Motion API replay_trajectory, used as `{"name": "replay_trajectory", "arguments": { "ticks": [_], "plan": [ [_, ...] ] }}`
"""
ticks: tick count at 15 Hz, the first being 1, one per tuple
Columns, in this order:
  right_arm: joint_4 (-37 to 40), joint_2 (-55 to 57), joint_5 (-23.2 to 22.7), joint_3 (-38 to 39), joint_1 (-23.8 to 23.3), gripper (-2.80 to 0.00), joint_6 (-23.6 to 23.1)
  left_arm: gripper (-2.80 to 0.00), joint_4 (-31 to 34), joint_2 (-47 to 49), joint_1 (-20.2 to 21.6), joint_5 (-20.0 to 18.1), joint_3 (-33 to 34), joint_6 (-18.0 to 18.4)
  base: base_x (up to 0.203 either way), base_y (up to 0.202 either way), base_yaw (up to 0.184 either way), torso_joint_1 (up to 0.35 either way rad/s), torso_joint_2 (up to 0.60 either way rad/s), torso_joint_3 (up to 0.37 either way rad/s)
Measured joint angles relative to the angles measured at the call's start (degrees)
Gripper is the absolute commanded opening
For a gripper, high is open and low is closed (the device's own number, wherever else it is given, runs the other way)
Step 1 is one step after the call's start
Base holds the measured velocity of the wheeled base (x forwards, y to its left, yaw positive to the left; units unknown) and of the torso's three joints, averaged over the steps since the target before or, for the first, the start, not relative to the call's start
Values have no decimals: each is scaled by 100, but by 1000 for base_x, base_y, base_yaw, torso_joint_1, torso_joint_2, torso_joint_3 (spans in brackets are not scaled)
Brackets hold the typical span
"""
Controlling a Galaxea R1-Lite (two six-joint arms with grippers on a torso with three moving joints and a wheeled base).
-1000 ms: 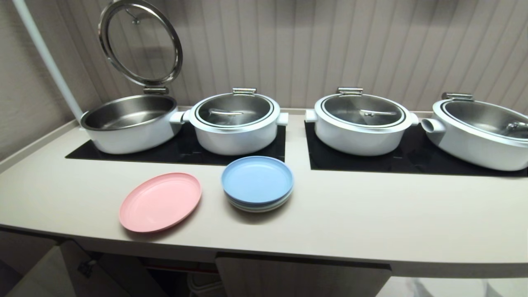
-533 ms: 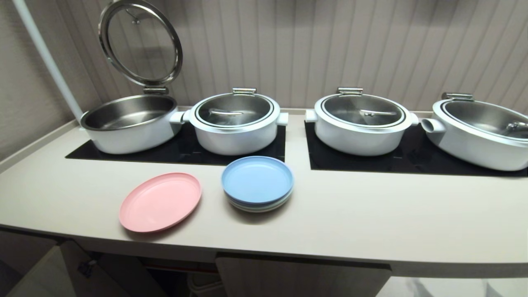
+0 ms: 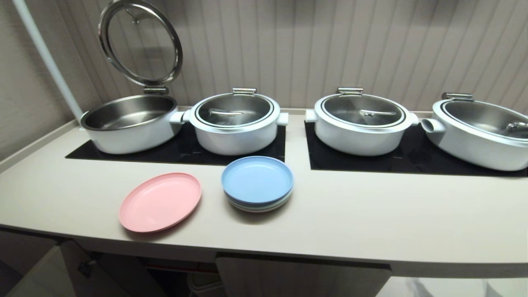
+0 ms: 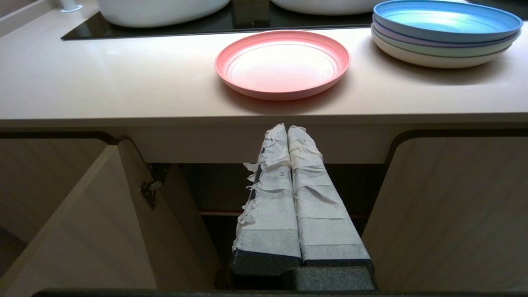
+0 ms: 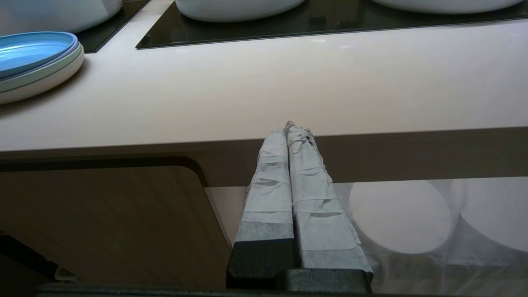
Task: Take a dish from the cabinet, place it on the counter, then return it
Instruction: Pick up the plate from the table
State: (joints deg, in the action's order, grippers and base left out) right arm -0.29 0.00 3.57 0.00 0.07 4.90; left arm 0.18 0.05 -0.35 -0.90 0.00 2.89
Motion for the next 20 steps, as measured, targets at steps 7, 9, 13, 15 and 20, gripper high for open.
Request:
{"name": "replay_trajectory", "arguments": {
  "ticks": [7, 9, 13, 15, 20],
  "plan": [
    [-1, 0, 1, 0, 0, -280, 0, -280, 0, 0, 0, 3, 0, 16, 0, 0, 0, 0, 0, 0],
    [-1, 0, 1, 0, 0, -280, -2, -280, 0, 0, 0, 2, 0, 46, 0, 0, 0, 0, 0, 0],
    [0, 0, 1, 0, 0, -280, -2, -280, -73, -2, 0, -289, -116, 267, 0, 0, 0, 0, 0, 0],
    [-1, 0, 1, 0, 0, -280, 0, -280, 9, 0, 0, -778, -433, 276, 0, 0, 0, 0, 0, 0],
    [-1, 0, 0, 0, 0, -280, -1, -280, 243, 351, -2, -1285, -1366, 271, 0, 0, 0, 0, 0, 0]
  ]
}}
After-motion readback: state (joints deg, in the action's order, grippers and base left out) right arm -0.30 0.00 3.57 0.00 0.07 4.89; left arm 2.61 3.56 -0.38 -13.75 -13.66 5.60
